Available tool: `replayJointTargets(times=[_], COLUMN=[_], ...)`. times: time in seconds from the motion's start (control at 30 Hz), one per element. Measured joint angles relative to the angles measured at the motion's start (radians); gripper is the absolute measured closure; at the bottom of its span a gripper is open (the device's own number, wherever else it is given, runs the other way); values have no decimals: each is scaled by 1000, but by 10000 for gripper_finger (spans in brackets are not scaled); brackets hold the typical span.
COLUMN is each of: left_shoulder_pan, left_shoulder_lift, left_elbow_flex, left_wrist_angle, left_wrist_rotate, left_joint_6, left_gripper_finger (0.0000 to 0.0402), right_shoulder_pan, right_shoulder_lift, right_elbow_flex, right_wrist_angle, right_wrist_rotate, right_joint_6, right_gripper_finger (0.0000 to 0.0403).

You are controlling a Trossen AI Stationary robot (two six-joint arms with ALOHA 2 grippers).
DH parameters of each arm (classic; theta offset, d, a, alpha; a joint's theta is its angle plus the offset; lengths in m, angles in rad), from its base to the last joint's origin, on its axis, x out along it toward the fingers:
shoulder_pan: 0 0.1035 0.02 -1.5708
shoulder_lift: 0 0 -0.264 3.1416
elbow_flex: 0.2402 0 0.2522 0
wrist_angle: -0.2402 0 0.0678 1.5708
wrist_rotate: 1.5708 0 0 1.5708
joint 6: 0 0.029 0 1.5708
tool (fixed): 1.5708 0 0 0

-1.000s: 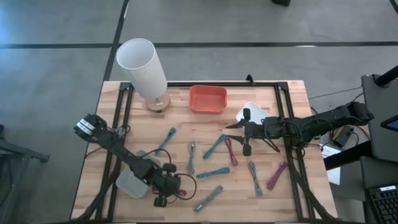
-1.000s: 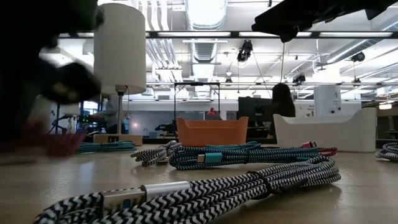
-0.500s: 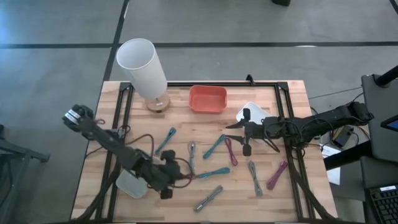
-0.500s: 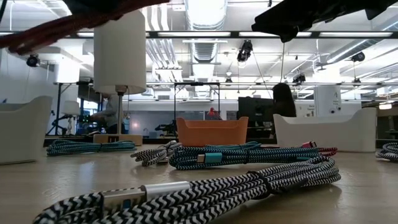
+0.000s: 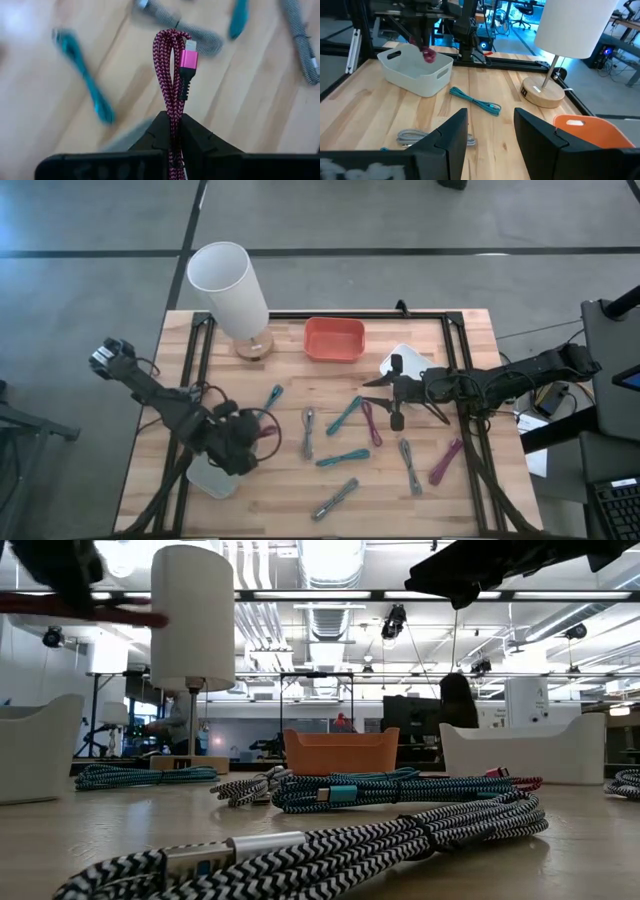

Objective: Pick & Place USB Port
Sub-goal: Put the bottom left black and pink charger cable into the gray bin

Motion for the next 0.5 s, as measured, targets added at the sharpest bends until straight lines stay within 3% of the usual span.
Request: replayJointTargets(times=[0.27,0.5], left_shoulder_pan=[-51,-98], left_shoulder_lift=[-8,8], left_elbow_flex=[-5,-64], left_wrist_angle=[-60,-64], left_wrist_rotate=[221,245], left_joint_6=[-245,-376], left_gripper_finger=[379,378], right_shoulder_pan=[0,0], right_shoulder_lift=[0,0], right_elbow_flex=[0,0], right_wrist_angle=[-4,-5], right_wrist_rotate=[0,-1], right_joint_6=[14,21], right_gripper_finger=[245,245])
